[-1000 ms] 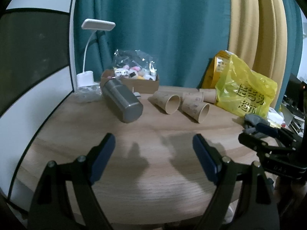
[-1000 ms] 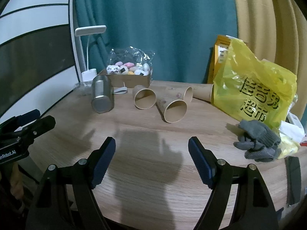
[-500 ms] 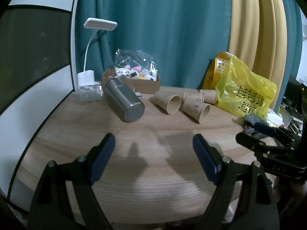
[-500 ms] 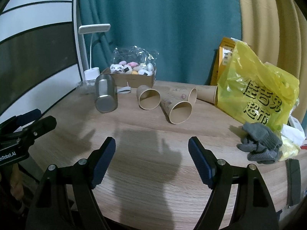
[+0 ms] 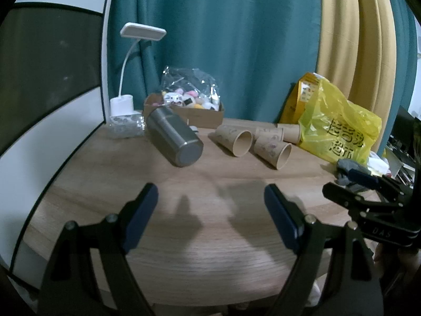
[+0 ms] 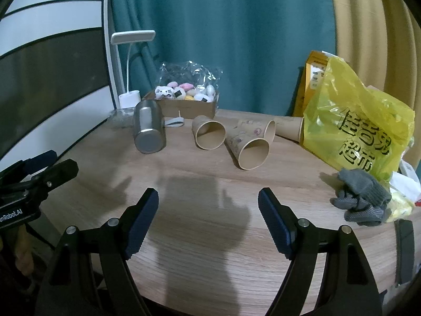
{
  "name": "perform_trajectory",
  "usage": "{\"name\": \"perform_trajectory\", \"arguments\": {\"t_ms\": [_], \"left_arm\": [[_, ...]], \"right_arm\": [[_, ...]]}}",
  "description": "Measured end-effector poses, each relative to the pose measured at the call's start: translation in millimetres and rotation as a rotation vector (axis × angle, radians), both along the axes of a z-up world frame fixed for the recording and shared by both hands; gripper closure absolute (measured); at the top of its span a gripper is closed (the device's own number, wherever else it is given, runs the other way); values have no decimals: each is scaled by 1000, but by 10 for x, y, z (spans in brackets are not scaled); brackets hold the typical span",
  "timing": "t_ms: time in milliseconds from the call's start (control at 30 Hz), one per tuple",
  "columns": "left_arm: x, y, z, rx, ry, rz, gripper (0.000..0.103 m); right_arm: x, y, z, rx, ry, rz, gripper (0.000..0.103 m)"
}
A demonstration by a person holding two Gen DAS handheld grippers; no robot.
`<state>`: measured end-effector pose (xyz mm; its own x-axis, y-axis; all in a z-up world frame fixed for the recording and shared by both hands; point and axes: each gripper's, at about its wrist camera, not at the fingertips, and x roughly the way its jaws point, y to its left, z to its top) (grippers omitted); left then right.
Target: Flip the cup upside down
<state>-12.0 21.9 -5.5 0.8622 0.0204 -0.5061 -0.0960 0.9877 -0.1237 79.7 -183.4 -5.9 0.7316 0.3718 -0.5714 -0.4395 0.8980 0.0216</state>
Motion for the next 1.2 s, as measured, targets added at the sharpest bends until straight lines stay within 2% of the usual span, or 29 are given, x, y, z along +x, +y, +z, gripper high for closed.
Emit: {"name": "perform_trajectory", "arguments": {"t_ms": [1200], "left_arm": [[92,122,-7,-4,23,14,19]], "right_arm": [[94,98,-14,-5,14,0,22]]}}
